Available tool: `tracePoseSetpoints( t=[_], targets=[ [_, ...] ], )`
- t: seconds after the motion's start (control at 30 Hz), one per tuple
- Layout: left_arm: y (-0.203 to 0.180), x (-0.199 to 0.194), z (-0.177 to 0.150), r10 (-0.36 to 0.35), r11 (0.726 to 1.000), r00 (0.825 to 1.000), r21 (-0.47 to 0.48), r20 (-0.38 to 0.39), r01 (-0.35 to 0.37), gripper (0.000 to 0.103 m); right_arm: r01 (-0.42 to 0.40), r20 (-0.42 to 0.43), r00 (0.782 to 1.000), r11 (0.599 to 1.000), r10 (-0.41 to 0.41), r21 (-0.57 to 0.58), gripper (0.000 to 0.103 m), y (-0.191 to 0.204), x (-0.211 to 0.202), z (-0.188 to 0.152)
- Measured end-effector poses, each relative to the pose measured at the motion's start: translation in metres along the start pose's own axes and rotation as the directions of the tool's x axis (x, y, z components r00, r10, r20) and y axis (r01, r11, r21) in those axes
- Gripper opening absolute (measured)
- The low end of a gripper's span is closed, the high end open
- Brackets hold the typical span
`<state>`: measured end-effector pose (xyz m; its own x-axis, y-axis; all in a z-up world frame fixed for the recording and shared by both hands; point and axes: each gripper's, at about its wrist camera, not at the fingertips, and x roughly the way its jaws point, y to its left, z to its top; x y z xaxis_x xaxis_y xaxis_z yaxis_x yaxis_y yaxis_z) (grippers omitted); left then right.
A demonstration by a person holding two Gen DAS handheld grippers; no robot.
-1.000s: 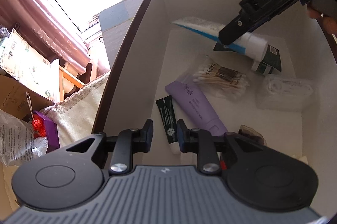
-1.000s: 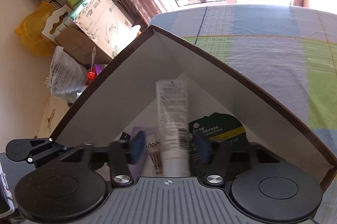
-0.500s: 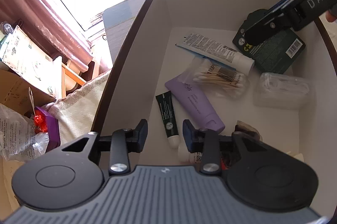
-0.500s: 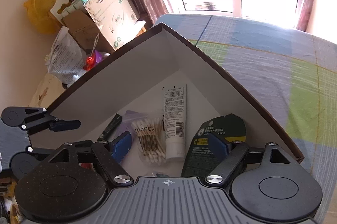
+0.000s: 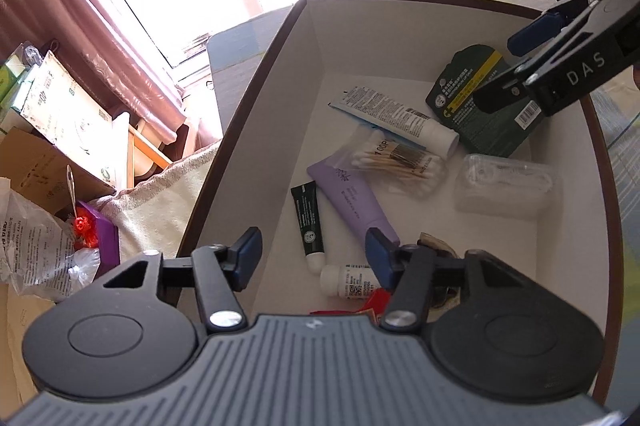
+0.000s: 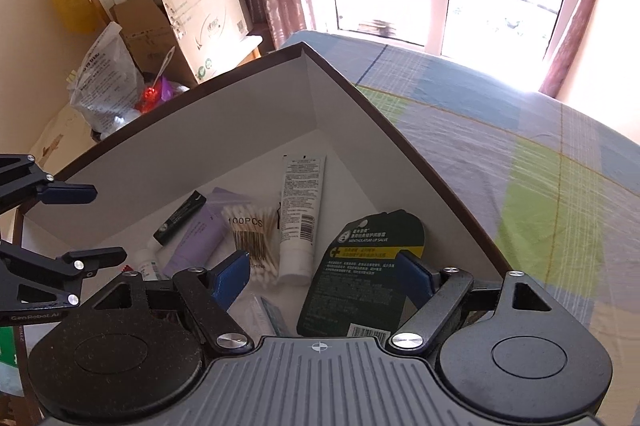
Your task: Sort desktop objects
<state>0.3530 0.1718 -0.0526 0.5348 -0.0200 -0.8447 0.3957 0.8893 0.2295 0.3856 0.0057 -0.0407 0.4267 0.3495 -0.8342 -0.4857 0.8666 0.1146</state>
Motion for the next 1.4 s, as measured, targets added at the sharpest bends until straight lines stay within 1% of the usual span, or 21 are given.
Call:
tracePoseSetpoints(
  t=[0.03, 0.1, 0.13, 0.17, 0.23, 0.27, 0.3, 0.37, 0.5, 0.8, 0.9, 1.0, 1.2, 1.27, 1.4],
  targets=[
    [-0.001, -0.003, -0.001, 0.005, 1.000, 1.000, -0.008, 0.002, -0.005, 0.068, 0.006, 0.005, 1.000, 1.000, -0.006, -0.005, 0.085, 0.001, -0.002, -0.001],
    [-0.002, -0.012, -0.002, 0.013, 1.000, 1.000, -0.027, 0.011, -0.013, 0.070, 0.019, 0.014, 1.000, 1.000, -0.019, -0.014, 0.085, 0.002, -0.008, -0.004],
    [-0.003, -0.016, -0.002, 0.015, 0.999, 1.000, -0.037, 0.012, -0.015, 0.074, 0.024, 0.017, 1.000, 1.000, -0.024, -0.019, 0.085, 0.002, -0.010, -0.006],
    [-0.004, -0.020, -0.003, 0.018, 0.998, 1.000, -0.052, 0.014, -0.017, 0.081, 0.031, 0.019, 0.999, 0.999, -0.030, -0.023, 0.085, 0.003, -0.013, -0.008],
    [-0.005, -0.029, -0.004, 0.022, 0.997, 1.000, -0.077, 0.021, -0.020, 0.087, 0.041, 0.027, 0.999, 0.999, -0.041, -0.028, 0.086, 0.003, -0.019, -0.012],
    [-0.007, -0.035, -0.005, 0.024, 0.996, 0.999, -0.085, 0.026, -0.021, 0.088, 0.043, 0.042, 0.998, 0.999, -0.042, -0.025, 0.096, 0.002, -0.023, -0.014],
    [-0.009, -0.040, -0.005, 0.028, 0.995, 0.999, -0.092, 0.027, -0.025, 0.088, 0.045, 0.057, 0.997, 0.999, -0.044, -0.021, 0.103, 0.002, -0.027, -0.017],
    [-0.012, -0.049, -0.007, 0.040, 0.994, 0.999, -0.107, 0.035, -0.036, 0.092, 0.042, 0.074, 0.996, 0.999, -0.041, -0.012, 0.103, 0.001, -0.034, -0.021],
    [-0.020, -0.067, -0.011, 0.061, 0.990, 0.997, -0.128, 0.049, -0.055, 0.093, 0.026, 0.098, 0.995, 1.000, -0.026, 0.003, 0.103, -0.002, -0.049, -0.027],
    [-0.035, -0.103, -0.024, 0.077, 0.981, 0.994, -0.187, 0.077, -0.061, 0.095, 0.020, 0.132, 0.991, 1.000, -0.018, -0.011, 0.103, 0.000, -0.078, -0.041],
    [-0.040, -0.114, -0.029, 0.090, 0.976, 0.992, -0.205, 0.088, -0.070, 0.097, 0.016, 0.141, 0.990, 1.000, -0.014, -0.017, 0.103, 0.001, -0.087, -0.046],
    [-0.048, -0.124, -0.035, 0.096, 0.971, 0.991, -0.228, 0.092, -0.073, 0.097, 0.026, 0.149, 0.989, 0.999, -0.021, -0.031, 0.103, 0.003, -0.095, -0.053],
    [-0.068, -0.137, -0.051, 0.092, 0.957, 0.992, -0.282, 0.091, -0.063, 0.098, 0.097, 0.178, 0.981, 0.990, -0.078, -0.103, 0.103, 0.011, -0.110, -0.071],
    [-0.074, -0.142, -0.055, 0.093, 0.951, 0.992, -0.304, 0.090, -0.061, 0.098, 0.096, 0.180, 0.981, 0.990, -0.076, -0.104, 0.103, 0.011, -0.113, -0.077],
    [-0.085, -0.155, -0.059, 0.108, 0.945, 0.989, -0.320, 0.102, -0.070, 0.098, 0.062, 0.180, 0.983, 0.993, -0.043, -0.101, 0.103, 0.009, -0.121, -0.088]
  ],
)
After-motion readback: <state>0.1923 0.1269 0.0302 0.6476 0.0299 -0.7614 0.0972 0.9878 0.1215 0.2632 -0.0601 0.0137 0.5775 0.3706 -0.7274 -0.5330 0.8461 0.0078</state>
